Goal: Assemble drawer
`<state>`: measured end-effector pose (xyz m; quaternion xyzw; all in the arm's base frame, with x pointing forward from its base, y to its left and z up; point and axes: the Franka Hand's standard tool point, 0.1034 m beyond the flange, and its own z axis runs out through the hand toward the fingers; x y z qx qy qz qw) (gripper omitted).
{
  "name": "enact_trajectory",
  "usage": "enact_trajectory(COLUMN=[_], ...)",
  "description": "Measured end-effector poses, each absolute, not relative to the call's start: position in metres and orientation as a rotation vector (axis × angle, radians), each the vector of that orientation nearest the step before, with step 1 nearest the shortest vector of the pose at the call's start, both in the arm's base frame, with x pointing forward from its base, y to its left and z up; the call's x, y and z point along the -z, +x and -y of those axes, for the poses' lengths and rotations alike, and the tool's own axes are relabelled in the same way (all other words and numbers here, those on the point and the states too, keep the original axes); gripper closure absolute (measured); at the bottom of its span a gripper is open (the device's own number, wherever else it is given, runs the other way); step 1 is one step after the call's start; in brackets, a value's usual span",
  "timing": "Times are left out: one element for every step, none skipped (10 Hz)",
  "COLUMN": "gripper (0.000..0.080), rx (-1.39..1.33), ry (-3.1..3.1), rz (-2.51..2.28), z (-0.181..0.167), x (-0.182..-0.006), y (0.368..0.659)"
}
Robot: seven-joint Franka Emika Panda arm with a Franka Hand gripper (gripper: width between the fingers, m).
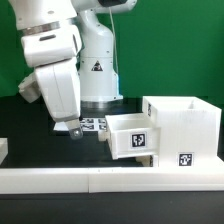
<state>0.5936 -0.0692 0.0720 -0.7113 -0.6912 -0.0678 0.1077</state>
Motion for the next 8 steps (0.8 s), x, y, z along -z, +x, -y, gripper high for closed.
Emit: enact_trajectory(gripper=[0.0150, 0.0150, 0.0150, 0.0150, 0.0150, 0.0150, 0.0150, 0.0150], rx=[0.200, 0.197, 0.193, 0.185, 0.187, 0.183, 0.183, 0.183], ry=[-2.090, -2.095, -2.109, -2.124, -2.130, -2.143, -2.144, -2.144], rz=[2.030, 2.022, 2.000, 1.972, 1.961, 1.945, 1.944, 1.943], z=[0.058, 0.052, 0.048, 0.042, 0.038, 0.038, 0.038, 0.039], x=[-0.072, -0.072, -0.072, -0.070, -0.071, -0.070, -0.070, -0.070], y=[0.595, 0.596, 0.596, 0.596, 0.597, 0.596, 0.596, 0.596])
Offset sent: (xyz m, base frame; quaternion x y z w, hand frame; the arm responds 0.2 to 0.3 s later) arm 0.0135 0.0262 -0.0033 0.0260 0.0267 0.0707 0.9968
